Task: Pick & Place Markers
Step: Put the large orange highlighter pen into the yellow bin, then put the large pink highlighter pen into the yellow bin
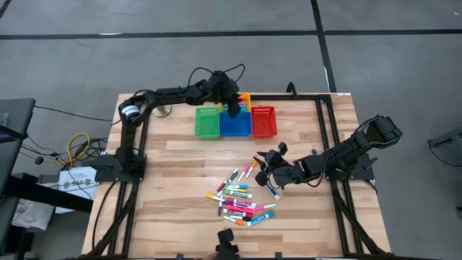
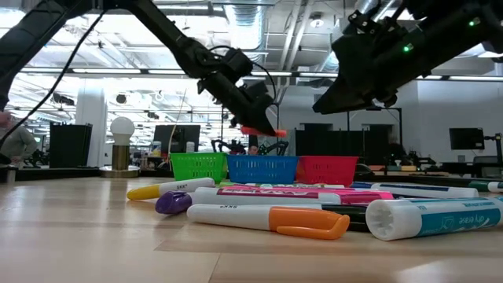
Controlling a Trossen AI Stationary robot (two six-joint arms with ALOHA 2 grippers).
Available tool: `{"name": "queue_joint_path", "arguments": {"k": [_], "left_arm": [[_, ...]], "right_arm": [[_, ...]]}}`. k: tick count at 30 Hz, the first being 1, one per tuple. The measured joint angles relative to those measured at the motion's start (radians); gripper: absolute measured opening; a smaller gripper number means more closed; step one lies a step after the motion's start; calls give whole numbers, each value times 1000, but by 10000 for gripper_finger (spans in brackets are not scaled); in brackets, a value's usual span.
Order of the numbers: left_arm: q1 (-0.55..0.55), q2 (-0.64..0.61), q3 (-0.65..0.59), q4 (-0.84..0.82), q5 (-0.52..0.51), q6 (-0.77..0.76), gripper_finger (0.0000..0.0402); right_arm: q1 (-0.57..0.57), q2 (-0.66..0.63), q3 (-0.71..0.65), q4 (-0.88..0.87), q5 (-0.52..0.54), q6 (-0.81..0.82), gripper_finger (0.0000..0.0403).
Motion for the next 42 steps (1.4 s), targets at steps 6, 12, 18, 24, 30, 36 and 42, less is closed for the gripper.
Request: {"name": "queue_joint_path", "arguments": {"k": [6, 12, 18, 24, 30, 36, 42], "left_arm": [[27, 0, 1, 27, -2, 3, 81], [41, 0, -4, 27, -5, 1, 81], [28, 1, -4, 28, -2, 2, 81], [28, 1, -4, 28, -2, 2, 86], [28, 1, -5, 28, -14, 0, 115], [28, 1, -5, 27, -16, -7, 131], [28, 1, -5, 27, -17, -9, 128]], "right_arm": [[0, 0, 0, -9, 0, 0, 102], [0, 0, 0, -18, 0, 1, 102], [0, 0, 0, -18, 0, 1, 102], [0, 0, 0, -18, 0, 1, 102], [0, 0, 0, -19, -7, 2, 102], [0, 0, 0, -20, -14, 2, 102], [0, 0, 0, -22, -20, 2, 102]]}}
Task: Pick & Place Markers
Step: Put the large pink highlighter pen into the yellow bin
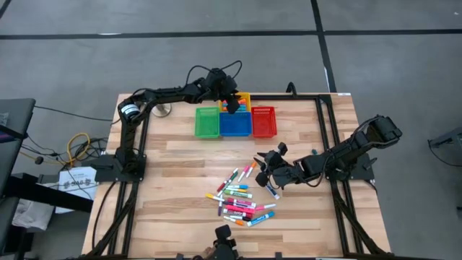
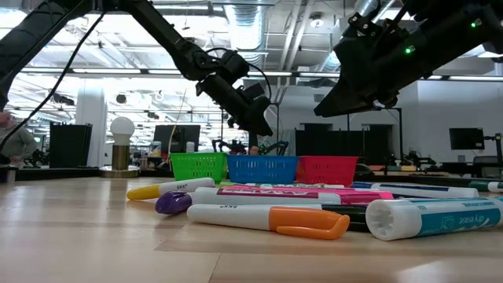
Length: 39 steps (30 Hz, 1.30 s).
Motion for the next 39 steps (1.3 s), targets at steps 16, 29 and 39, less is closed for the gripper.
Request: {"name": "queue_joint_path", "arguments": {"k": [16, 29, 39], "left_arm": [[-12, -27, -80, -51, -31, -19, 119], [-267, -320, -304, -128, 29, -127, 106], [-654, -564, -792, 332, 25, -262, 106]], "right_arm": [[0, 0, 0, 0, -2, 0, 102], [22, 1, -1, -5, -66, 0, 102], [168, 1, 0, 6, -85, 38, 102]]}}
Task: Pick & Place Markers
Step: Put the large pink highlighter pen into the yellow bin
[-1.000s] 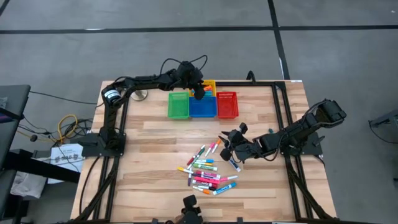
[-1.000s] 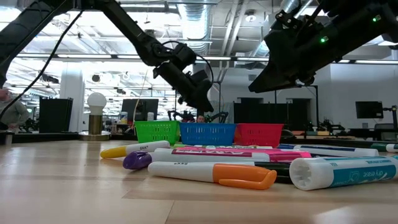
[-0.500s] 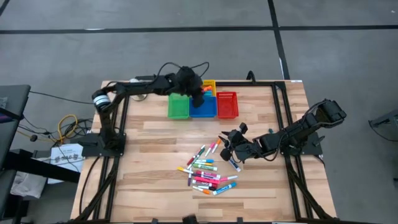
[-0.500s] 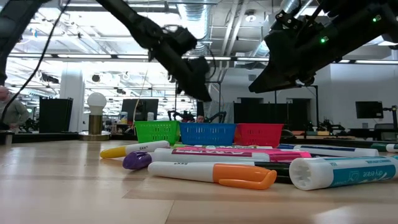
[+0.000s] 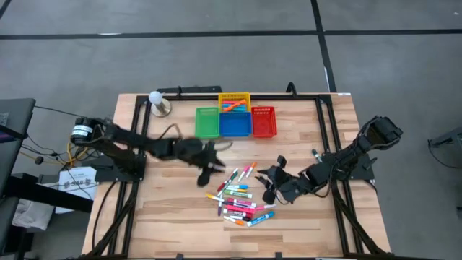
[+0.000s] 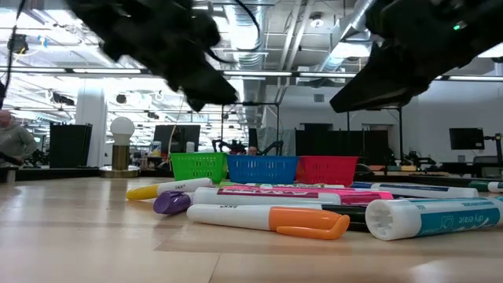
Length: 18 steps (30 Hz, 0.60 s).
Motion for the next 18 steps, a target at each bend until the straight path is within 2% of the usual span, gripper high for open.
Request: {"name": "queue_joint_path", "arguments": {"k": [4, 8, 12, 16, 18], "left_arm": [[-129, -47, -138, 179, -12, -2, 106], [-230, -62, -217, 317, -83, 2, 106], [-274, -69, -244, 350, -151, 7, 106], [-285, -67, -244, 354, -155, -19, 106], [-290, -67, -244, 357, -154, -39, 106]], "right_arm": [[32, 0, 0, 5, 1, 30, 102], [51, 0, 0, 18, -25, 33, 102], [62, 0, 0, 25, -51, 19, 102], [68, 0, 0, 25, -62, 23, 102], [70, 0, 0, 25, -101, 23, 102]]}}
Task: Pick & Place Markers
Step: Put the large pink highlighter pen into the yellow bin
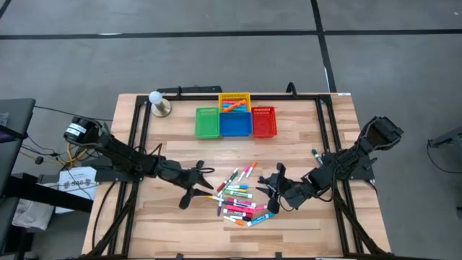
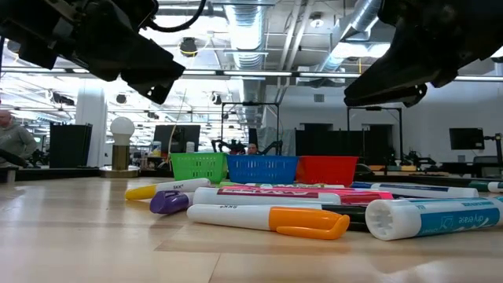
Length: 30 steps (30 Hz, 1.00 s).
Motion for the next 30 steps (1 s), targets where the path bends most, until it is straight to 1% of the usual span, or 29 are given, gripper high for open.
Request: {"name": "queue_joint_path", "arguments": {"k": [3, 5, 7, 10, 15, 18, 21, 24, 26, 30], "left_arm": [[-8, 0, 0, 1, -12, -31, 106], [-15, 0, 0, 1, -53, -54, 106], [-21, 0, 0, 1, -96, -66, 106], [-28, 1, 0, 1, -132, -76, 106], [-28, 1, 0, 7, -133, -93, 106], [-28, 1, 0, 10, -133, -110, 106], [-30, 2, 0, 13, -134, -112, 106], [-34, 2, 0, 22, -136, -111, 106], [-34, 2, 0, 24, -136, -111, 106], [-34, 2, 0, 27, -161, -110, 106]], "right_arm": [[0, 0, 0, 0, -128, 0, 102], [3, 0, 0, 7, -204, 0, 102], [13, 1, 0, 17, -240, 0, 102], [33, 2, 0, 24, -264, -5, 102], [62, 2, 0, 39, -267, -6, 102], [65, 2, 0, 66, -289, -7, 102], [64, 12, 8, 69, -290, -8, 102], [55, 77, 51, 65, -293, -29, 102], [40, 145, 110, 57, -303, -69, 102], [-4, 229, 259, -127, -359, -116, 102]]}}
